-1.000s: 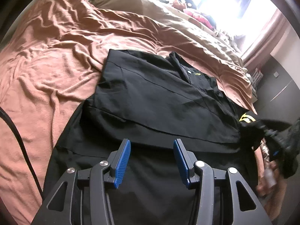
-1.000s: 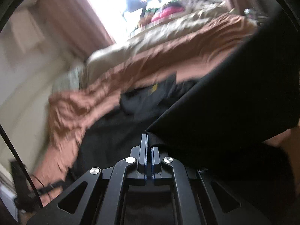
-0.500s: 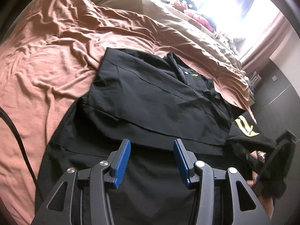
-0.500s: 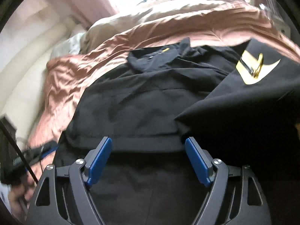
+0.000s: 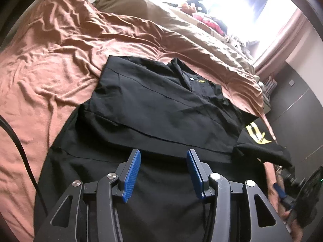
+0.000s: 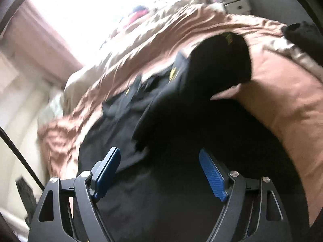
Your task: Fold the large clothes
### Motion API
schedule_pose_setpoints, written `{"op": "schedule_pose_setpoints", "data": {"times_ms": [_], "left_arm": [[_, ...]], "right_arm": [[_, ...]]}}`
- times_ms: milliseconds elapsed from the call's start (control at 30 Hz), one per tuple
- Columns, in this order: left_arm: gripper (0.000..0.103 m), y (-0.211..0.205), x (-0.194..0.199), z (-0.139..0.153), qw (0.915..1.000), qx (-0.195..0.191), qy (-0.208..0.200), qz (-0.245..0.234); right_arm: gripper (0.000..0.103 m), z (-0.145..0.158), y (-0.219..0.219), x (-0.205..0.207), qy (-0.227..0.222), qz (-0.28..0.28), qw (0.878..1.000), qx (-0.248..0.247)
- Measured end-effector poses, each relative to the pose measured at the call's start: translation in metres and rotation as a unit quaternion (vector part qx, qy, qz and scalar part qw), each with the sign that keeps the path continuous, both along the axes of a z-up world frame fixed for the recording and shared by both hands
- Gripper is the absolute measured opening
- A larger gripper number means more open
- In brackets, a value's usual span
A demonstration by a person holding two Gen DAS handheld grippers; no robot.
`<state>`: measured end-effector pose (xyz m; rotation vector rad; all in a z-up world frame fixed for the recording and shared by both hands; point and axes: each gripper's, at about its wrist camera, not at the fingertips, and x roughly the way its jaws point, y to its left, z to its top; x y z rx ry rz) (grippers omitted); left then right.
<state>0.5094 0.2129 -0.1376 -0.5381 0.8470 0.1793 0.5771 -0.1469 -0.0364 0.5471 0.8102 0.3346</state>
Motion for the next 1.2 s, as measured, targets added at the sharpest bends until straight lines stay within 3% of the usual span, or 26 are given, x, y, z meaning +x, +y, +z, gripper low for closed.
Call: {"op": "schedule_pose_setpoints", "data": {"times_ms": [133,167,233,333,400,533,733,800,867,933,967,1100,1200], "left_arm": [[0.05,0.011,-0.006,0.0,0.9999,-0.005,-0.003,0.012],[0.05,0.013,-0.007,0.0,0.9999,-0.007,-0.003,0.014],[0.05,0.017,-0.008,0.0,0.9998,-0.007,-0.004,0.015],[0.05,0.024,-0.01,0.0,0.9998,-0.01,-0.005,0.016],[0.05,0.031,-0.013,-0.001,0.9994,-0.017,-0.008,0.028],[0.05,0.042,-0.017,-0.006,0.9979,-0.042,-0.01,0.048],[0.05,0.047,-0.012,-0.014,0.9977,-0.037,0.003,0.057],[0.05,0.049,-0.012,-0.017,0.9973,-0.037,0.006,0.063],[0.05,0.051,-0.012,-0.019,0.9969,-0.038,0.009,0.069],[0.05,0.051,-0.011,-0.021,0.9968,-0.036,0.01,0.071],[0.05,0.05,-0.011,-0.021,0.9968,-0.034,0.011,0.071],[0.05,0.048,-0.008,-0.022,0.9972,-0.029,0.014,0.068],[0.05,0.046,-0.008,-0.023,0.9974,-0.026,0.016,0.066]], "right_arm": [[0.078,0.001,0.006,0.025,0.003,-0.04,0.999,-0.033],[0.072,0.003,0.009,0.033,0.0,-0.051,0.998,-0.043],[0.028,0.009,0.025,0.049,-0.011,-0.046,0.995,-0.083],[0.011,0.023,0.063,0.071,-0.033,-0.009,0.989,-0.145],[0.006,0.038,0.086,0.079,-0.059,0.011,0.981,-0.184],[0.005,0.061,0.131,0.092,-0.096,0.052,0.971,-0.215],[0.005,0.057,0.21,0.112,-0.119,0.139,0.954,-0.237],[0.006,0.048,0.235,0.115,-0.119,0.16,0.948,-0.248],[0.021,0.036,0.257,0.119,-0.11,0.182,0.943,-0.257],[0.08,0.028,0.271,0.121,-0.106,0.204,0.942,-0.243],[0.087,0.027,0.275,0.123,-0.106,0.212,0.942,-0.236],[0.088,0.019,0.271,0.138,-0.081,0.232,0.947,-0.207],[0.088,0.027,0.239,0.139,-0.084,0.236,0.949,-0.19]]}}
